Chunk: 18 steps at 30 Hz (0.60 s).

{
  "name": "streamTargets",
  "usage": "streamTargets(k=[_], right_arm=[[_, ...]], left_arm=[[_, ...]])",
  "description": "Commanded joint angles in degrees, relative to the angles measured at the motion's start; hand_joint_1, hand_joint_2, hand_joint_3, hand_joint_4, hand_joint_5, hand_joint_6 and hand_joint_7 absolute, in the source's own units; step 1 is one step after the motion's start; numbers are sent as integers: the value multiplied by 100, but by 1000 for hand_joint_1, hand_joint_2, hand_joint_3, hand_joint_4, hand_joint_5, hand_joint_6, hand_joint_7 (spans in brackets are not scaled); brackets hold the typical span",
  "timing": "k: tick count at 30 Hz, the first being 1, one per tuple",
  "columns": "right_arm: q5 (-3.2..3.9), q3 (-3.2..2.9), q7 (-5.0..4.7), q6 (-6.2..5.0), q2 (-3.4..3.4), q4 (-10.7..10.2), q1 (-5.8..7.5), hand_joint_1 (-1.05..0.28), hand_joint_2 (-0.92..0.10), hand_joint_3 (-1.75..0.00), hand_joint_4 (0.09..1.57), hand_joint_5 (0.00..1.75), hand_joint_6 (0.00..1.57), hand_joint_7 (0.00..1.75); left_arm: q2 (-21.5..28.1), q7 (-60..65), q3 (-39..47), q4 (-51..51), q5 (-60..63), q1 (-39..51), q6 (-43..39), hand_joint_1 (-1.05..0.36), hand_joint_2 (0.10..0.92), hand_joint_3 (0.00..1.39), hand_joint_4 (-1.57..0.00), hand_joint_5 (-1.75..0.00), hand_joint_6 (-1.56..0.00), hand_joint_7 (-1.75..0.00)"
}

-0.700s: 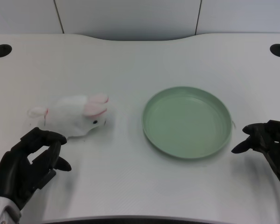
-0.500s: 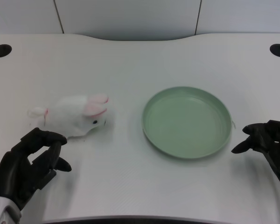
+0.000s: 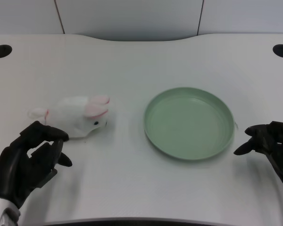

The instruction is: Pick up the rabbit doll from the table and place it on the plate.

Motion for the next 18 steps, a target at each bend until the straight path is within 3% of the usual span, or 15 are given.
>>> streamTargets(k=[1,3,4,6,8,10,12,18], right_arm=[[46,-45,7,12,-66,-76,80,-1048,-882,-2,1334,797,1572,286],[73,-57,29,32,-58,-96,86,-1048,-878,0,1328,795,1572,286],[46,-44,2,7,-62,-102,94,-1048,-877,0,1327,795,1572,286],[-16,-22,-90,-42,-66,-102,105,-1048,-894,-9,1344,806,1572,289],[-30,-7,-150,7,-57,-142,120,-1048,-894,-8,1351,809,1572,295],[-28,5,-141,-16,-49,-146,121,-1048,-892,-5,1355,811,1572,302],[-19,9,-91,-40,-58,-116,115,-1048,-893,-6,1359,811,1572,302],[7,7,-45,-39,-53,-128,131,-1048,-894,-5,1346,803,1572,295]], left_arm=[[194,-75,-52,-254,325,89,-699,-509,921,489,-513,-1577,-513,-1169],[232,-37,-81,-350,476,89,-942,-508,921,457,-514,-1519,-534,-1073],[394,-98,-106,-468,632,40,-1115,-508,921,453,-515,-1512,-538,-1058],[754,-218,-151,-766,910,-83,-1282,-541,921,241,-476,-1204,-541,-665],[1072,-225,-198,-1002,1278,-190,-1336,-585,921,168,-453,-1048,-545,-460],[1478,-186,-272,-1130,1859,-435,-1415,-634,921,125,-383,-869,-499,-298],[1792,-104,-361,-1155,2409,-699,-1459,-690,921,90,-311,-733,-443,-194],[2348,-137,-703,-1178,3344,-1247,-1314,-776,921,89,-125,-592,-369,-108]])
